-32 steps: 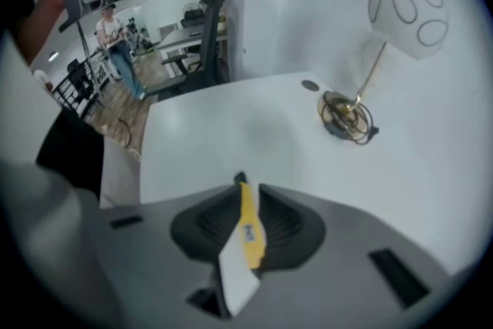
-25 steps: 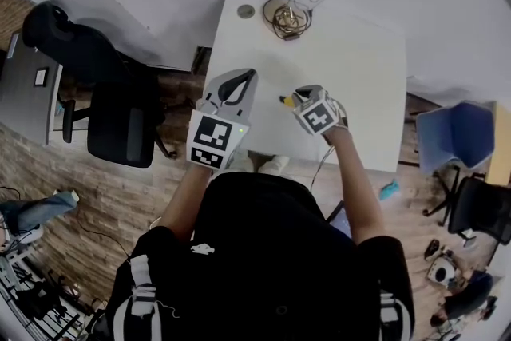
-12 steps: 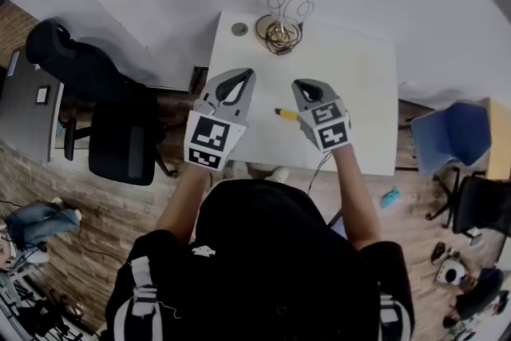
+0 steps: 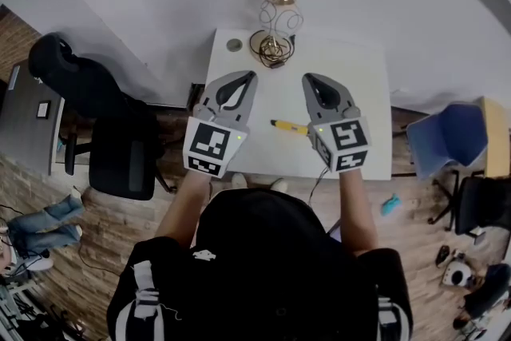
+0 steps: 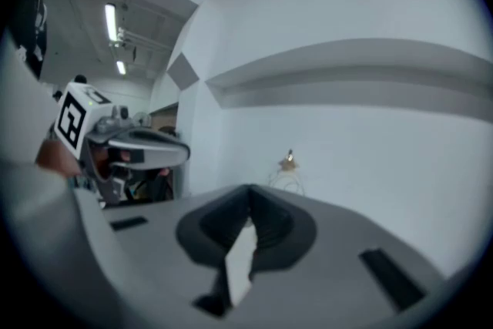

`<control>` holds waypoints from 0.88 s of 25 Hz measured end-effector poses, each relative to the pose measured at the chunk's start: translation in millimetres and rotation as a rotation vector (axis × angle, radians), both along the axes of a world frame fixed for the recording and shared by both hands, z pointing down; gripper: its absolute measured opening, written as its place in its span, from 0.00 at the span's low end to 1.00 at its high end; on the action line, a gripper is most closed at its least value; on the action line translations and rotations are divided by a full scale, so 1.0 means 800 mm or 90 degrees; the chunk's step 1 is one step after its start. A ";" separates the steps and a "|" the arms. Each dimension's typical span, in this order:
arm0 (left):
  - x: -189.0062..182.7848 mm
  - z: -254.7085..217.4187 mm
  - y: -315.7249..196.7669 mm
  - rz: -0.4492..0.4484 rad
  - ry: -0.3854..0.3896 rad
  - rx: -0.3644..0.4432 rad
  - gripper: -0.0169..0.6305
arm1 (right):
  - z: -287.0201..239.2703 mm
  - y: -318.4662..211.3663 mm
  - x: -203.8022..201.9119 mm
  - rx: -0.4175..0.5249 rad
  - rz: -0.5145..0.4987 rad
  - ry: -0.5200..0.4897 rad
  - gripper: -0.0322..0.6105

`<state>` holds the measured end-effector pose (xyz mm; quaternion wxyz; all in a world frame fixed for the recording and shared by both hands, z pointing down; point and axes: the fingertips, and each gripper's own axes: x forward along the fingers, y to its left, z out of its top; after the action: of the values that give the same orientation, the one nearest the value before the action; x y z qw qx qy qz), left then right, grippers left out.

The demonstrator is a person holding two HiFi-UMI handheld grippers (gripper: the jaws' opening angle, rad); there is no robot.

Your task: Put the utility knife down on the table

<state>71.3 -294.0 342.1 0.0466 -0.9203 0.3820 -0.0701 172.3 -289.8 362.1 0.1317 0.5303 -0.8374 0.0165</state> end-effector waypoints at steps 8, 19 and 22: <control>0.003 -0.020 0.006 0.006 0.015 0.022 0.05 | -0.041 0.014 0.010 0.060 0.032 -0.024 0.10; -0.006 -0.029 0.011 0.000 0.018 0.027 0.05 | -0.050 0.018 0.004 0.083 0.027 -0.021 0.10; -0.009 -0.032 0.013 -0.002 0.019 0.030 0.05 | -0.050 0.019 0.001 0.084 0.026 -0.022 0.10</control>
<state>64.4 -283.9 316.8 0.0621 -0.9193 0.3858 -0.0475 173.5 -274.4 321.8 0.0818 0.5546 -0.8276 -0.0268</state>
